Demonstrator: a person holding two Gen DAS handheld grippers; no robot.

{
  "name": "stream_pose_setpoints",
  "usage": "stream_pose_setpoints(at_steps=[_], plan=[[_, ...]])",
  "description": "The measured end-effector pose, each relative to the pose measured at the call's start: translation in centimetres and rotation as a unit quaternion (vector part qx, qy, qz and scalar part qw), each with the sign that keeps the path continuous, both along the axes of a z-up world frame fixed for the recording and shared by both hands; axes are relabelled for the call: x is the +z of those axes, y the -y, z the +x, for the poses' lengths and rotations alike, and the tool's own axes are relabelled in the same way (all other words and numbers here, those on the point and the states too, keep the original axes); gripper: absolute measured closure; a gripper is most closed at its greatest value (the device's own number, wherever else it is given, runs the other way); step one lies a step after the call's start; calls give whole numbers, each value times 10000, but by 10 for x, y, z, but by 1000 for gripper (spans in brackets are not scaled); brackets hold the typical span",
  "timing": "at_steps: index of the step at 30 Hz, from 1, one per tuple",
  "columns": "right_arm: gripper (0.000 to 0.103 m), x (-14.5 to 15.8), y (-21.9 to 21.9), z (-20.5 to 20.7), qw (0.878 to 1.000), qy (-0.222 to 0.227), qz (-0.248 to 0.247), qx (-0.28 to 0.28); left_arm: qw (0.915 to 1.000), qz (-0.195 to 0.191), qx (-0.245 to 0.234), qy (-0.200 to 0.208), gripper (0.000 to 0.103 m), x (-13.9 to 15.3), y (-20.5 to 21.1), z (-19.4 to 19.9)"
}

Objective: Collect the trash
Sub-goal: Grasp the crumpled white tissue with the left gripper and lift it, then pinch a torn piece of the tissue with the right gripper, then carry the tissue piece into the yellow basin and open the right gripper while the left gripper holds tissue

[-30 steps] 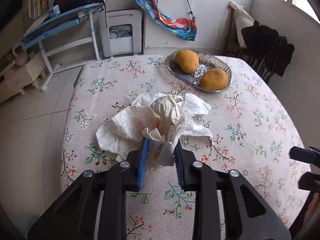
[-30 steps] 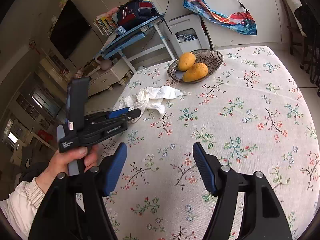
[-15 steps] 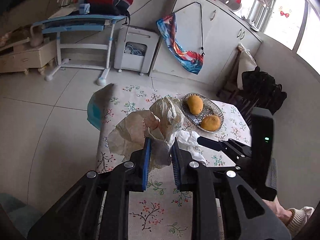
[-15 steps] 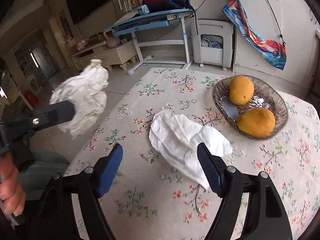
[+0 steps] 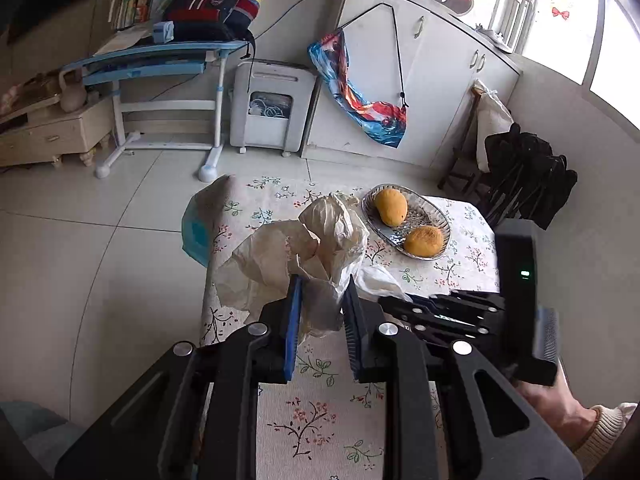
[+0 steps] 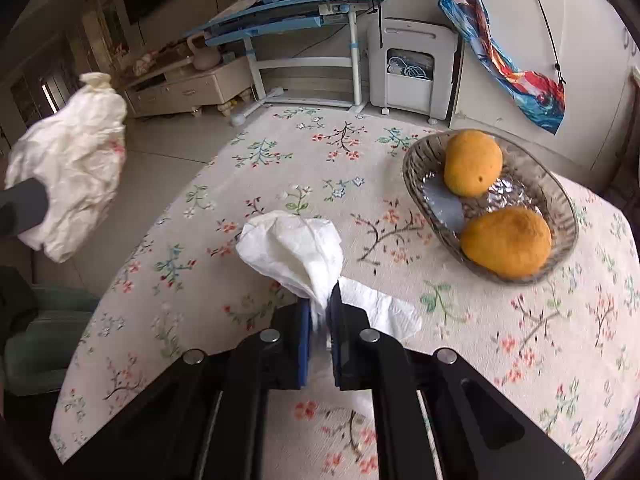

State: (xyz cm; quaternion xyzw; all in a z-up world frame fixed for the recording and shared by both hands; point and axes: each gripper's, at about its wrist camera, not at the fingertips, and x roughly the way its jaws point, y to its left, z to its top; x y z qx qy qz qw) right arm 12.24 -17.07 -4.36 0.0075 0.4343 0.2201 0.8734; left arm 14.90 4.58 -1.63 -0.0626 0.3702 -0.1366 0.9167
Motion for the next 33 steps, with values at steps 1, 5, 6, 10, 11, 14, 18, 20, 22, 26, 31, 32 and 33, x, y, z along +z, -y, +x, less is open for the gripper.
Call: stream_pose_setpoints(at_steps=[1, 5, 6, 10, 11, 14, 18, 20, 22, 26, 31, 32, 33], plan=[[94, 5, 8, -13, 9998, 4, 182, -15, 9999, 94, 4, 54, 84, 1, 4, -5], [94, 21, 41, -71, 9973, 54, 724, -76, 9985, 479, -86, 270, 84, 3, 25, -34], [94, 24, 51, -85, 9962, 51, 866, -116, 9982, 505, -98, 292, 84, 3, 28, -44], [94, 43, 71, -123, 9891, 152, 1423, -358, 9962, 741, -55, 450, 84, 2, 45, -87], [94, 47, 75, -133, 9873, 207, 1521, -419, 9958, 778, -38, 486, 84, 2, 48, -97], [93, 55, 82, -153, 9812, 320, 1823, -545, 9947, 829, -9, 609, 84, 3, 56, -128], [93, 56, 91, -176, 9754, 403, 2069, -651, 9942, 842, -7, 666, 84, 5, 60, -162], [93, 56, 93, -184, 9733, 408, 2151, -684, 9943, 824, -22, 676, 84, 5, 62, -175], [93, 56, 93, -191, 9722, 407, 2202, -683, 9942, 808, -37, 706, 84, 8, 63, -186], [93, 58, 92, -202, 9701, 470, 2296, -639, 9936, 810, -27, 781, 84, 13, 64, -207], [93, 60, 90, -218, 9674, 522, 2417, -555, 9939, 731, -5, 830, 84, 14, 61, -229], [93, 59, 90, -221, 9672, 519, 2426, -547, 9940, 698, -21, 843, 84, 14, 61, -233], [93, 58, 90, -223, 9669, 512, 2440, -538, 9941, 677, -37, 844, 84, 13, 61, -236]])
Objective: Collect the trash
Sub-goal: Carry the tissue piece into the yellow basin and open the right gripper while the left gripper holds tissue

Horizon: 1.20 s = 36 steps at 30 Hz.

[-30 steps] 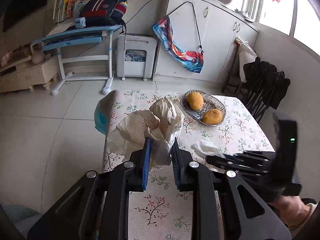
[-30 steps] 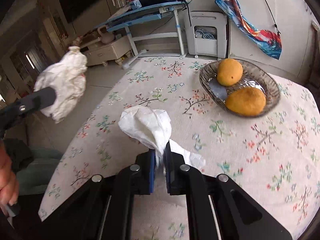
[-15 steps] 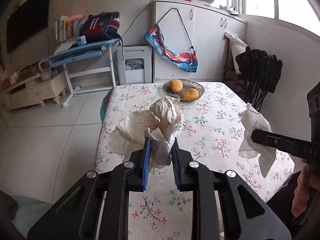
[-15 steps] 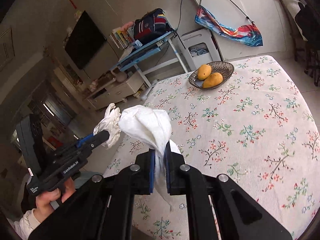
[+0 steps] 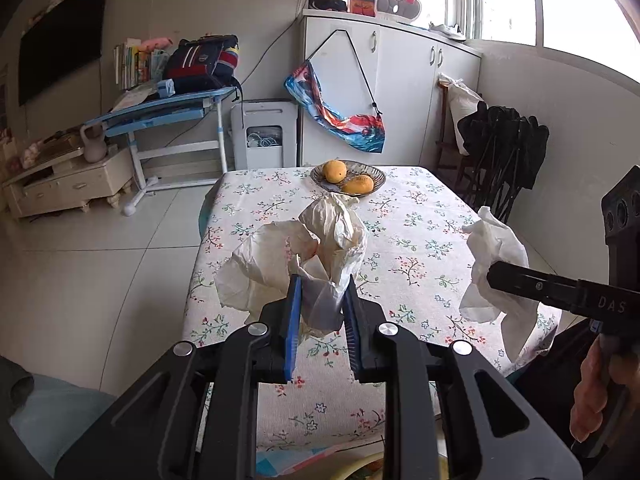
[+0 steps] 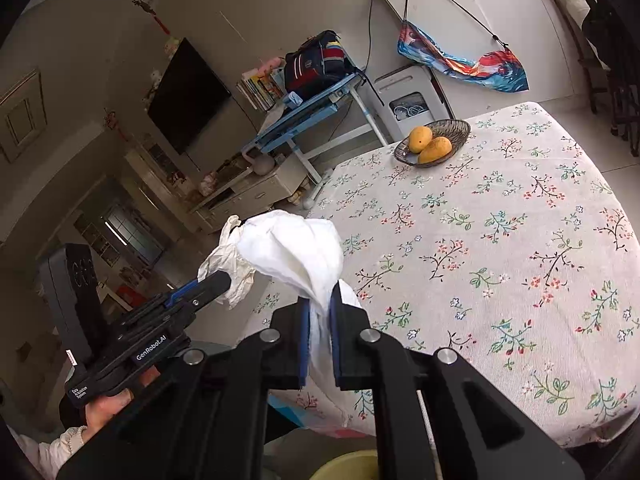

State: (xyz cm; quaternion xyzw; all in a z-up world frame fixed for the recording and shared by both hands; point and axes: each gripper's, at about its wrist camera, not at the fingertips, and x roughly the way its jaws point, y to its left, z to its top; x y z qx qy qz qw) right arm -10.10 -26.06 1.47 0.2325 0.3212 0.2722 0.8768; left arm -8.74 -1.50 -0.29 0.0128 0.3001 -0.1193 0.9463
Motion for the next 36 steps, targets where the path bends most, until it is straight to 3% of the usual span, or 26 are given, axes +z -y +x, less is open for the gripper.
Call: stream_pose_setpoints(at_steps=[15, 26, 36], plan=[[92, -11, -11, -33, 9993, -109, -329, 133, 9998, -40, -164, -93, 84, -9, 9, -29], [92, -14, -36, -56, 9872, -141, -1589, 83, 9995, -217, -76, -222, 84, -15, -3, -35], [92, -15, -48, -77, 9793, -62, -2014, 181, 9993, -157, -94, -339, 84, -21, 0, -48]])
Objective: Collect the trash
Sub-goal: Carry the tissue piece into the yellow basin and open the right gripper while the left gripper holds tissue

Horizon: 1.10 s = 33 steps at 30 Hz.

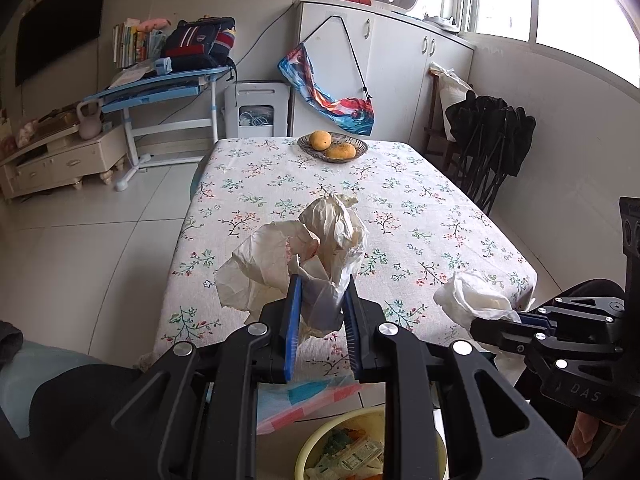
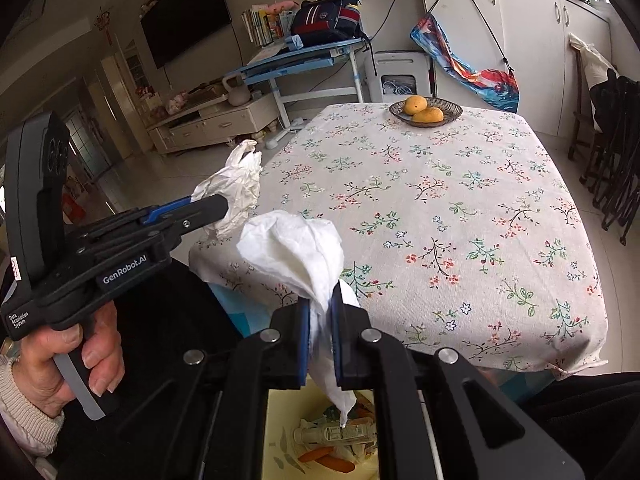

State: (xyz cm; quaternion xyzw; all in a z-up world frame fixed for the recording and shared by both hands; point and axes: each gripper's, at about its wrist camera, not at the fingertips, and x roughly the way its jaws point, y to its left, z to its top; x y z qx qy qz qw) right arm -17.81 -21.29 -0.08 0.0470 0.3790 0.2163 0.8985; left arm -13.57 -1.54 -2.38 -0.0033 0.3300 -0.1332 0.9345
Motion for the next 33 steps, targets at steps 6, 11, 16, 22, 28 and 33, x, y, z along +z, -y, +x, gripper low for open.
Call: stream_pose_setpoints(at_steps=[6, 11, 16, 22, 28, 33], plan=[[92, -8, 4, -6, 9981, -351, 474, 160, 9999, -3, -62, -101, 84, -1, 1, -9], [91, -24, 12, -11, 9921, -862, 885, 231, 9997, 51, -83, -228, 84, -8, 3, -24], [90, -43, 7, -17, 9879, -1265, 816, 362, 9991, 152, -107, -376, 84, -14, 6, -35], [90, -78, -12, -23, 9765, -1977, 447, 728, 9970, 360, -198, -655, 84, -28, 15, -42], [80, -118, -38, -35, 9546, -2678, -550, 1186, 9920, 522, -311, -1105, 84, -49, 27, -41], [61, -119, -19, -34, 9579, -2701, -509, 826, 9862, 647, -439, -1458, 84, -66, 35, -43]])
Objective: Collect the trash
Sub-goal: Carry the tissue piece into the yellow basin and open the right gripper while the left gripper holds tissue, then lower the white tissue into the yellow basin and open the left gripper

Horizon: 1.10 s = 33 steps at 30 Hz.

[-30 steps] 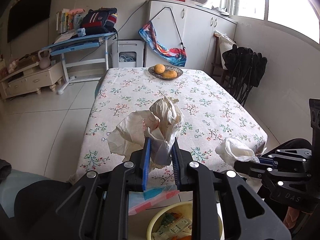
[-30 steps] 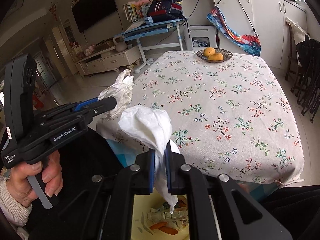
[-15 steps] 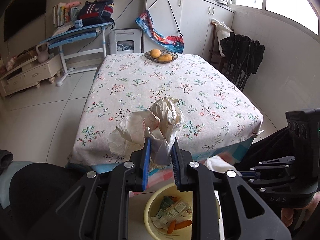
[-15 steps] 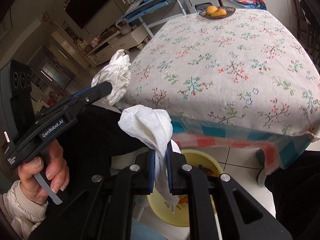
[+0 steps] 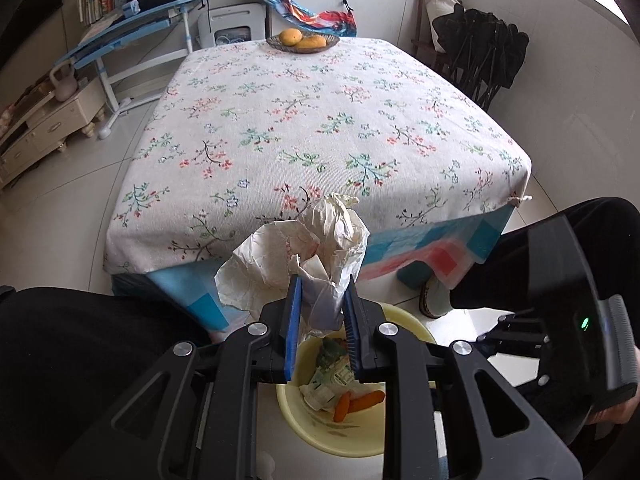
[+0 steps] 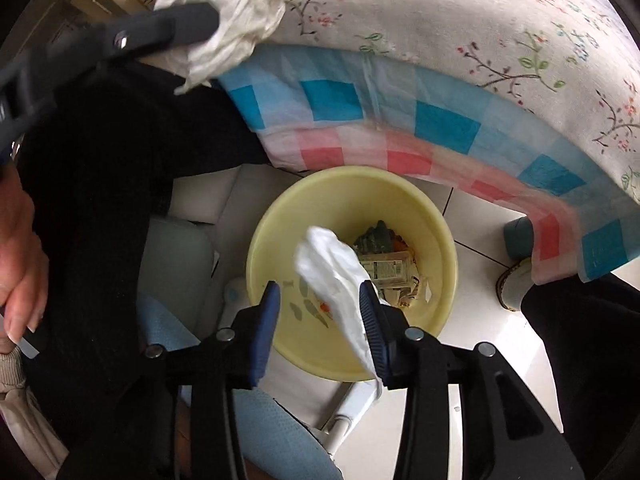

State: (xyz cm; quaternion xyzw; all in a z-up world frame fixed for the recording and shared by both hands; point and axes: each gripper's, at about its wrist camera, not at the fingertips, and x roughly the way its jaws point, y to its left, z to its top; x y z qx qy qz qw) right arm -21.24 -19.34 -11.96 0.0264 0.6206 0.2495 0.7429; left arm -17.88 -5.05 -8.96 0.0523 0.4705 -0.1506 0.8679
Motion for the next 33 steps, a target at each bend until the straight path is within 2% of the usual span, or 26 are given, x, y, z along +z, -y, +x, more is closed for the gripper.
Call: stream_pose_setpoints(at_steps=[3, 5, 7, 12, 15, 18, 22, 27, 30, 33], plan=[[61, 6, 15, 6, 9988, 71, 271, -393, 9997, 102, -81, -207, 84, -11, 5, -2], [53, 13, 24, 9, 9969, 230, 346, -664, 9991, 192, -140, -353, 84, -17, 9, -2], [50, 20, 37, 11, 9932, 379, 491, -984, 9982, 292, -188, -482, 84, -24, 12, -3], [48, 38, 66, 16, 9760, 843, 1010, -1738, 9941, 487, -446, -857, 83, -38, 21, -7], [48, 45, 78, 16, 9648, 1077, 1291, -2022, 9882, 616, -694, -1221, 81, -51, 30, -11], [47, 49, 83, 17, 9588, 1222, 1382, -2159, 9832, 760, -827, -1438, 73, -59, 34, -15], [45, 49, 82, 18, 9573, 1279, 1405, -2180, 9843, 794, -718, -1401, 52, -56, 32, -15], [43, 52, 84, 17, 9560, 1372, 1394, -2188, 9862, 785, -636, -1313, 49, -51, 29, -13], [41, 58, 86, 14, 9535, 1564, 1317, -2212, 9915, 719, -492, -968, 41, -40, 26, -12], [40, 70, 84, 8, 9479, 2007, 1083, -2223, 9979, 580, -163, -244, 27, -16, 17, -12]])
